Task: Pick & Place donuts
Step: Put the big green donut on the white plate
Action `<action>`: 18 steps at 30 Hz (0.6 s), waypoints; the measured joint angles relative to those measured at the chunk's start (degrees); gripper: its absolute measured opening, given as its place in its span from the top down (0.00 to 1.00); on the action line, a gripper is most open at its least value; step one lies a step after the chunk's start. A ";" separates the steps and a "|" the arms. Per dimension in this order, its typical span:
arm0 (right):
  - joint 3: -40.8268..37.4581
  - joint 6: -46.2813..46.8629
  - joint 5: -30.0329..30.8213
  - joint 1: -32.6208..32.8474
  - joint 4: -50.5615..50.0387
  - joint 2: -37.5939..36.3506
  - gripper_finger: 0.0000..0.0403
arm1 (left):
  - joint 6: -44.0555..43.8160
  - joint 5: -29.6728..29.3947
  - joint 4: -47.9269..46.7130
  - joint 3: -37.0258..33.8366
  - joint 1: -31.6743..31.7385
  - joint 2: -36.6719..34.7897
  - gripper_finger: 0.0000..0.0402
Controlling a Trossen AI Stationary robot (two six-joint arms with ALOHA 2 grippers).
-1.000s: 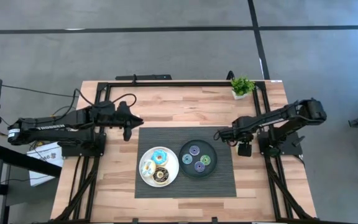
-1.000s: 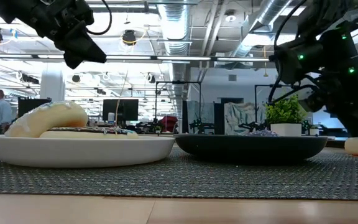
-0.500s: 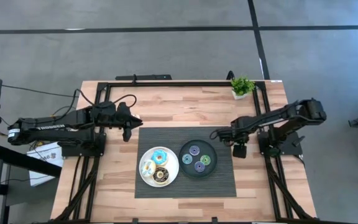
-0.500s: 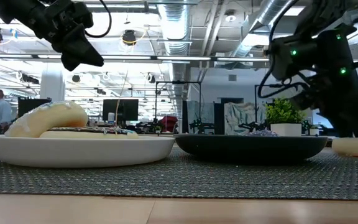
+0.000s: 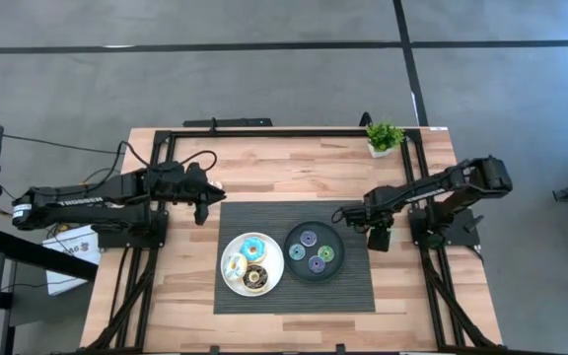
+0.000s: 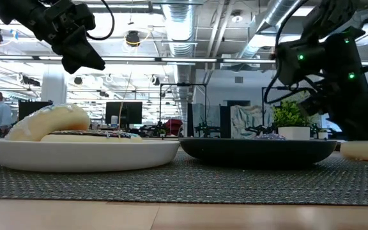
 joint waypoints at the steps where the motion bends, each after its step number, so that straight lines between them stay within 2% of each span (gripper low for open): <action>1: 0.00 0.04 0.05 -0.07 -0.02 -0.75 0.53 | 0.00 0.00 -0.14 0.00 0.01 0.00 0.85; 10: 0.00 4.03 0.10 -0.07 -1.38 -8.41 0.74 | 0.35 0.00 -0.17 0.00 0.00 0.00 0.85; 18: 3.61 6.93 0.10 -0.07 -1.87 -14.30 0.83 | 0.35 0.00 -0.15 0.00 0.00 0.00 0.85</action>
